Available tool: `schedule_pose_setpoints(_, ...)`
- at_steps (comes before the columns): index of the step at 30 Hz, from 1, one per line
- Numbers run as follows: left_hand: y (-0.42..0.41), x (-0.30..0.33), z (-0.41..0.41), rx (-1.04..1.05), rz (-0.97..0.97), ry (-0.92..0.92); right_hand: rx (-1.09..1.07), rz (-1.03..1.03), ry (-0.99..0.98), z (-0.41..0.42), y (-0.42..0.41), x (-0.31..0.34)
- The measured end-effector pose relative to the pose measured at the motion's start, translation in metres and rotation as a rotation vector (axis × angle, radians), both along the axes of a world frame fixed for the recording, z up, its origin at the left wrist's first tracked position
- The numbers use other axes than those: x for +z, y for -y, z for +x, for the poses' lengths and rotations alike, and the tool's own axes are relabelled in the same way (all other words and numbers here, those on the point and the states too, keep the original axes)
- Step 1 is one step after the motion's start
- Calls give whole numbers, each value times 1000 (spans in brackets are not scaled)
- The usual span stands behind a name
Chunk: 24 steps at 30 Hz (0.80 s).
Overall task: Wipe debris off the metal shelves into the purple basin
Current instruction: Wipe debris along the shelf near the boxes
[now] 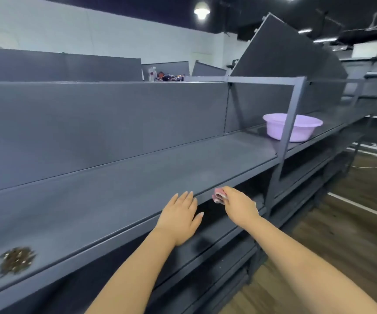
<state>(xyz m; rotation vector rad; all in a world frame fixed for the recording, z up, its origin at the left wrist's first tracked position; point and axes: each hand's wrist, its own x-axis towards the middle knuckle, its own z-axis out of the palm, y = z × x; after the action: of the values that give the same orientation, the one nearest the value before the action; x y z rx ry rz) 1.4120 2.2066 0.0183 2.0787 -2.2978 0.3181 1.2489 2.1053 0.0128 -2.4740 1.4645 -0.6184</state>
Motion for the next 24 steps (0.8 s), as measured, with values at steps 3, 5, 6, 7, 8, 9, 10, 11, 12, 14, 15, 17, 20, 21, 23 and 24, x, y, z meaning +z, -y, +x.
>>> schedule_pose_setpoints(3, 61, -3, -58, -118, 14, 33, -63, -15, -57, -69, 41, -4)
schedule_pose_setpoints(5, 104, -4, -100, -182, 18, 41, -148, -33, -74, -120, 68, -5)
schedule_pose_setpoints(6, 123, -5, -120, -209, 18, 46, -192, -36, -73, -144, 79, -5)
schedule_pose_setpoints(7, 146, -4, -149, -249, 19, 51, -234, -40, -67, -176, 91, -3)
schedule_pose_setpoints(8, 160, -4, -166, -270, 24, 58, -257, -38, -64, -194, 99, -2)
schedule_pose_setpoints(9, 177, -2, -188, -298, 24, 54, -275, -35, -72, -218, 108, 0)
schedule_pose_setpoints(10, 193, -1, -211, -325, 21, 44, -286, -35, -83, -241, 115, 4)
schedule_pose_setpoints(11, 208, 1, -232, -353, 13, 36, -301, -42, -81, -262, 122, 8)
schedule_pose_setpoints(12, 222, 2, -252, -382, 5, 28, -331, -59, -71, -281, 128, 13)
schedule_pose_setpoints(14, 247, 6, -287, -437, -11, 27, -397, -91, -50, -314, 141, 19)
schedule_pose_setpoints(15, 258, 7, -301, -458, -15, 29, -417, -100, -49, -328, 148, 21)
schedule_pose_setpoints(17, 281, 8, -324, -480, -20, 29, -449, -93, -53, -350, 161, 21)
schedule_pose_setpoints(20, 313, 7, -349, -493, -11, 29, -493, -96, -67, -371, 183, 19)
schedule_pose_setpoints(21, 325, 5, -355, -499, -4, 27, -487, -92, -69, -374, 190, 18)
schedule_pose_setpoints(23, 349, 1, -366, -504, 7, 31, -468, -87, -69, -378, 207, 14)
schedule_pose_setpoints(24, 362, 0, -371, -503, 9, 36, -465, -86, -69, -379, 218, 13)
